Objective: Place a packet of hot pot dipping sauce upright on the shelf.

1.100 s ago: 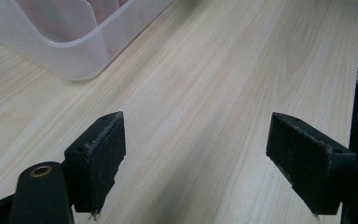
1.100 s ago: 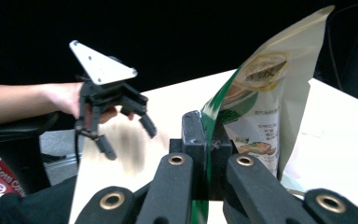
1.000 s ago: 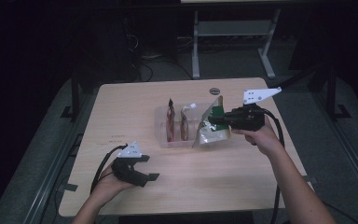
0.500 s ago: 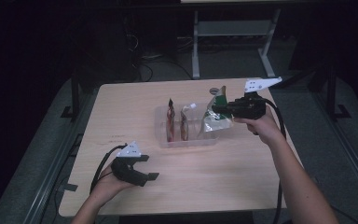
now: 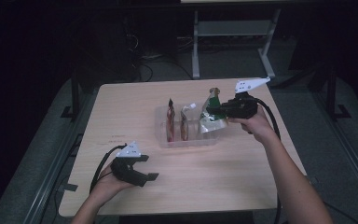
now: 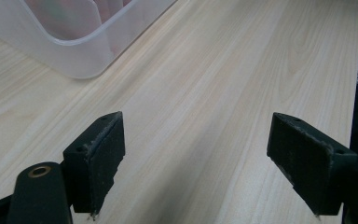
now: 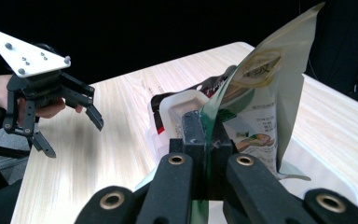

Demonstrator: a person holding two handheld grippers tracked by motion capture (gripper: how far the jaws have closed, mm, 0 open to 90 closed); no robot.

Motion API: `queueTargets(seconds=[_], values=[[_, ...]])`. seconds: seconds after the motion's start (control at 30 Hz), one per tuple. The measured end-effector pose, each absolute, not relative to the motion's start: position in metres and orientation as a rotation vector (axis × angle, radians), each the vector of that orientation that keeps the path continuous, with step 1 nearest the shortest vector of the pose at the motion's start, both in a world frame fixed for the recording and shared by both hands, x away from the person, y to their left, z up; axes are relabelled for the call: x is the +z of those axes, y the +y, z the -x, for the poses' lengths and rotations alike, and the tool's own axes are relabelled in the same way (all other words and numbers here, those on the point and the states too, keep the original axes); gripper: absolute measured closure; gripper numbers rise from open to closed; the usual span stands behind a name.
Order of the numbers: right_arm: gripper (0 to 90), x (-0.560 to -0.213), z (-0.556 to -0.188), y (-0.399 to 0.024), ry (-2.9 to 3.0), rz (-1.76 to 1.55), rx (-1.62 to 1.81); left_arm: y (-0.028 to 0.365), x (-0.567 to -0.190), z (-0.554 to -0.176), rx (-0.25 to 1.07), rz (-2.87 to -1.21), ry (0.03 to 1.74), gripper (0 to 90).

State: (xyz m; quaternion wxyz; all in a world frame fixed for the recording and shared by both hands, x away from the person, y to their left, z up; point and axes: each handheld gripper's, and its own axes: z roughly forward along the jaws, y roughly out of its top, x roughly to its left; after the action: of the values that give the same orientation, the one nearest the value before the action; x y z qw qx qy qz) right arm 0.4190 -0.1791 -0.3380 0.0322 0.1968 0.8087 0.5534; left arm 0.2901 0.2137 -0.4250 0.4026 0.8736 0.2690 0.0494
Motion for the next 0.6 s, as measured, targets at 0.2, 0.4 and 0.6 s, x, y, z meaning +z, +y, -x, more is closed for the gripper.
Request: queueTargets(seconds=[0.2,0.4,0.6], values=[[89.7,-0.35,-0.423,-0.175,2.515,-0.628,1.707,0.213,-0.426,-0.29,0.121,-2.207,0.683,18.9],[89.7,-0.36,-0.428,-0.17,2.534,-0.645,1.692,0.213,-0.426,-0.29,0.117,-2.213,0.681,18.8],[89.6,-0.37,-0.432,-0.168,2.536,-0.691,1.693,0.211,-0.427,-0.29,0.106,-2.22,0.676,18.5]])
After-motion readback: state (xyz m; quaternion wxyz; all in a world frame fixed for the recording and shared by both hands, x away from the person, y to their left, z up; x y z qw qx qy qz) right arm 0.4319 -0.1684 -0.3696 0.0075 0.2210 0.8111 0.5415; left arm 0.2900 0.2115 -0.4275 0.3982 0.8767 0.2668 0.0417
